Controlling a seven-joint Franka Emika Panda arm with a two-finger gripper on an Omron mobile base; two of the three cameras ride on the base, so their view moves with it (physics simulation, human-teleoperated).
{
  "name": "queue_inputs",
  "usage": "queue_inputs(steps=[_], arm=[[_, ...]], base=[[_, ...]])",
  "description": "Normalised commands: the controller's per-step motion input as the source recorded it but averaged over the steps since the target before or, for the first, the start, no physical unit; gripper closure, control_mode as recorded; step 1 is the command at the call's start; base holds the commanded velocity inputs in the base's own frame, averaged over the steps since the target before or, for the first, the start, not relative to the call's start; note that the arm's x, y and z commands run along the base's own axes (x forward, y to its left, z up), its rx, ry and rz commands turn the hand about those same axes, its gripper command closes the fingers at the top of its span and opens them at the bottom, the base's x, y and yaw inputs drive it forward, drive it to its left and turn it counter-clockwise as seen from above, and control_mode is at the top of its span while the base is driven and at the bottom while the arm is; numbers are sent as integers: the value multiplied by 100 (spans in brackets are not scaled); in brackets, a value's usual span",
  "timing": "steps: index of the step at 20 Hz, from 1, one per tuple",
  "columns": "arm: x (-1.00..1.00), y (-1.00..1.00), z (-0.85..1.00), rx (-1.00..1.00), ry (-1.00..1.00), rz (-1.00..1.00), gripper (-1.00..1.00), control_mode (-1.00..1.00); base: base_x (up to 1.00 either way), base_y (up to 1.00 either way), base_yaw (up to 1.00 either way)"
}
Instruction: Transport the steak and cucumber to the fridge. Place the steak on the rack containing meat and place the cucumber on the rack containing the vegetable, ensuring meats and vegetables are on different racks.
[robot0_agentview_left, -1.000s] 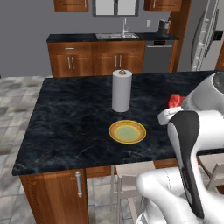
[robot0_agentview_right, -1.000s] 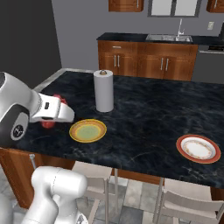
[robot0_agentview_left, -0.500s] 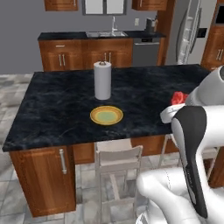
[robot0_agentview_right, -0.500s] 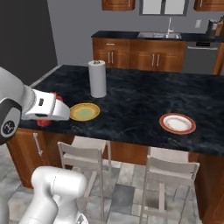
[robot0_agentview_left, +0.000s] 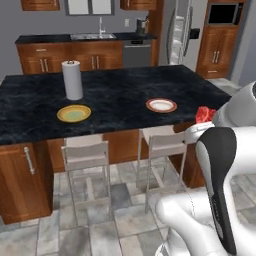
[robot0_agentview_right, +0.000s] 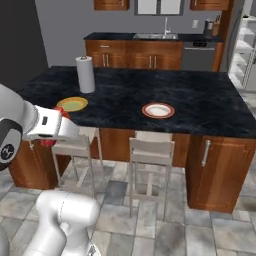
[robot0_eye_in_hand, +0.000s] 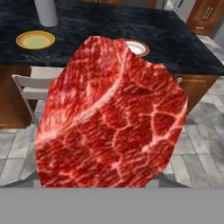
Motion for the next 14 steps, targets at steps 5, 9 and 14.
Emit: queue_inputs(steps=[5, 9, 14], arm=[[0, 0, 0, 0, 0, 0, 100, 100], [0, 0, 0, 0, 0, 0, 100, 100], [0, 0, 0, 0, 0, 0, 100, 100]], base=[[1, -100, -1], [26, -100, 0], [21, -100, 0]])
